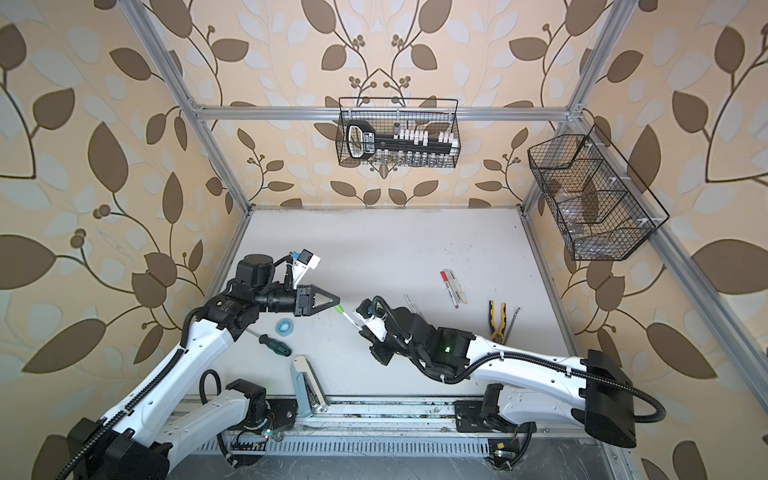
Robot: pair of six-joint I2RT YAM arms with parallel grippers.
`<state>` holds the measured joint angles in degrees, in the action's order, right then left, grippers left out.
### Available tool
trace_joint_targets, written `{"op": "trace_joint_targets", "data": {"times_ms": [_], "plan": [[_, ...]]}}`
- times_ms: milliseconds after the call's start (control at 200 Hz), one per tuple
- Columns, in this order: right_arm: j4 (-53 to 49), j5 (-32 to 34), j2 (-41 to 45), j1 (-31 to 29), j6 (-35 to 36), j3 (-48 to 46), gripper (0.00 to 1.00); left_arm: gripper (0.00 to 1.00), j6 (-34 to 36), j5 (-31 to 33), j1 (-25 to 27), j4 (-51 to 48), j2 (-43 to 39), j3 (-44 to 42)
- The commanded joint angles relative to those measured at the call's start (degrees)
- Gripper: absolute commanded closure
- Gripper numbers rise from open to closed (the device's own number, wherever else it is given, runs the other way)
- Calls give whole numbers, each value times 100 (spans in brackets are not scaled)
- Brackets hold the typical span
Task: Insert the pens into the pen caps
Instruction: 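Push the pen tip up into the green cap held by the left gripper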
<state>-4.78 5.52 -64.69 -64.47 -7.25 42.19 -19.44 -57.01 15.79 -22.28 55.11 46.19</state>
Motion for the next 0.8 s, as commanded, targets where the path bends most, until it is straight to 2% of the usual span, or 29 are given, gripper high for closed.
{"op": "trace_joint_targets", "data": {"times_ms": [0,220,730,800], "plan": [[99,37,-35,43,172,278,96,100,203,-121,55,17,26,197],[224,-63,-207,48,217,440,96,100,186,-88,73,57,8,188],[489,198,-704,39,279,1103,97,100,224,42,117,-36,43,210],[478,111,-750,26,286,1164,97,84,232,85,117,-48,48,219]]}}
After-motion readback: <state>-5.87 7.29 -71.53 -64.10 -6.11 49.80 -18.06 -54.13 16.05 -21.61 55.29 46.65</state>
